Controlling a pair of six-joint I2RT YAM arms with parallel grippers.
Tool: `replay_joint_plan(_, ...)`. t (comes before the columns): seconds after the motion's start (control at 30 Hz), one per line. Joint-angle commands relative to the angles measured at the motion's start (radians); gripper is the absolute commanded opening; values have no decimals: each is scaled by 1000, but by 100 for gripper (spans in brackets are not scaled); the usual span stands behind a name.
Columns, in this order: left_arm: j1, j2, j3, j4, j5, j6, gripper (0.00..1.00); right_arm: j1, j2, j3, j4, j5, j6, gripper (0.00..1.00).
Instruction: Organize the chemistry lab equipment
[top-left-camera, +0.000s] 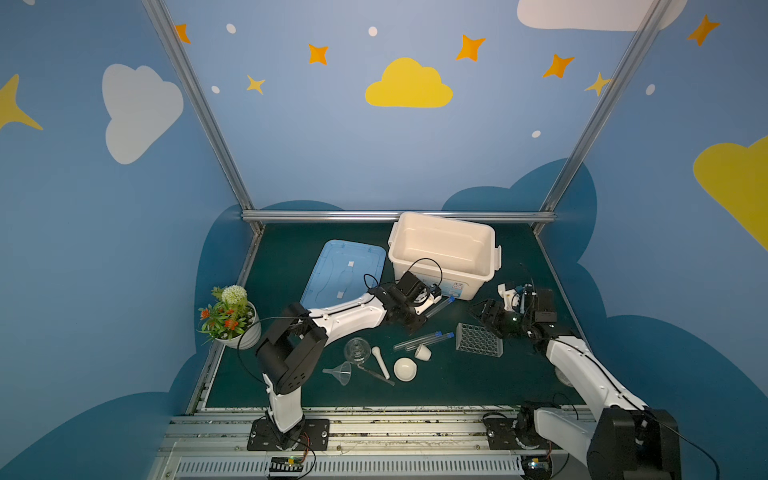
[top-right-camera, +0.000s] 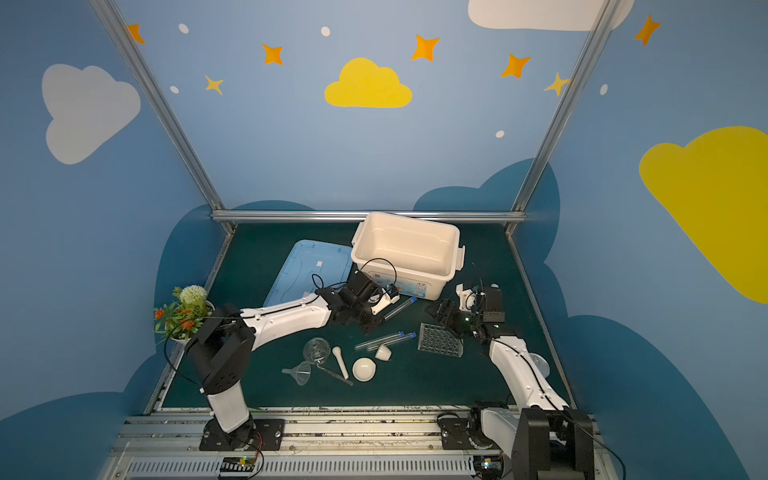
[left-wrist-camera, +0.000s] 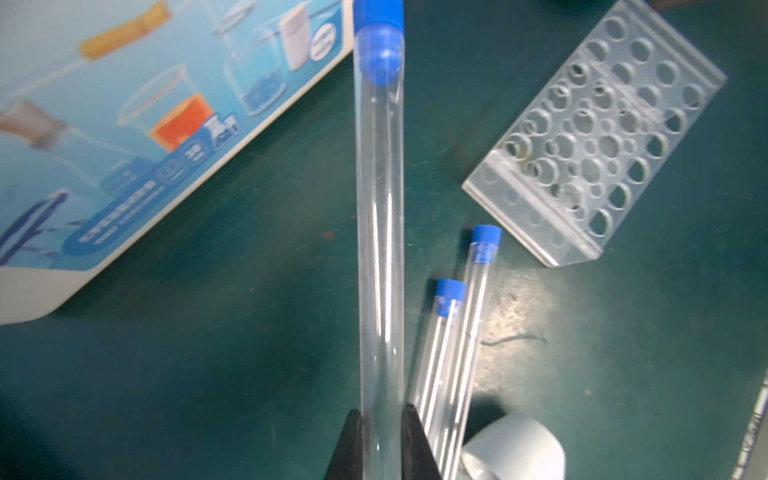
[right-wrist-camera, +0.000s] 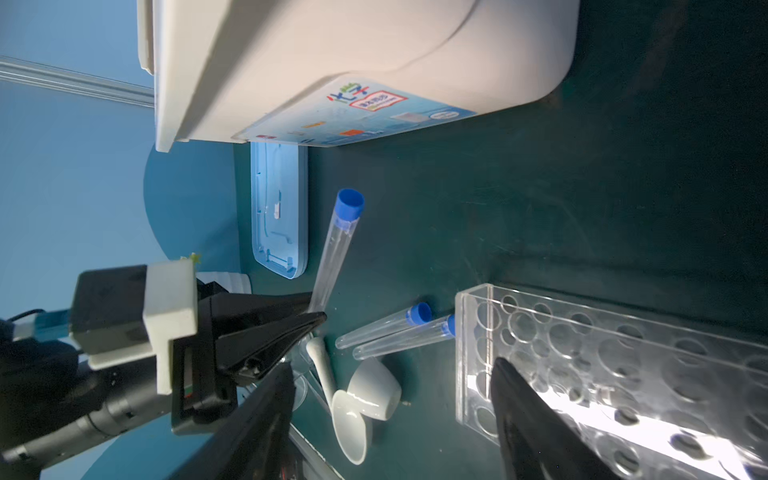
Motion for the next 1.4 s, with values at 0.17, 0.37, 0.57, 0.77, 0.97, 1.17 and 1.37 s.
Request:
replay_joint_plan(0.17,-40,-40,-20,25,31,24,11,9,130,122,-22,-135,36,70)
replay_joint_plan(0.37,-59,-51,-25,48,37,16,11,15,193,163,-50,-139,23,59)
replay_joint_plan(0.57,-64,-63,-30,79,59,5,11,17,198,165,-78,-121,13,57)
replay_joint_plan(0.77,-72,-62,-36,90,99,1,12,17,181,144,-66,-107,20,53)
replay_joint_plan(0.97,-83,-69,-56,109,115,-14,12,15,191,146,-60,-102,22,48)
replay_joint_plan(1.17,-84,-65,-62,117,109,-21,12,13,180,142,-61,-106,26,42)
replay_joint_plan(1.37,-84,-56,-53,128,109,-22,12,12,170,133,-76,-106,18,40)
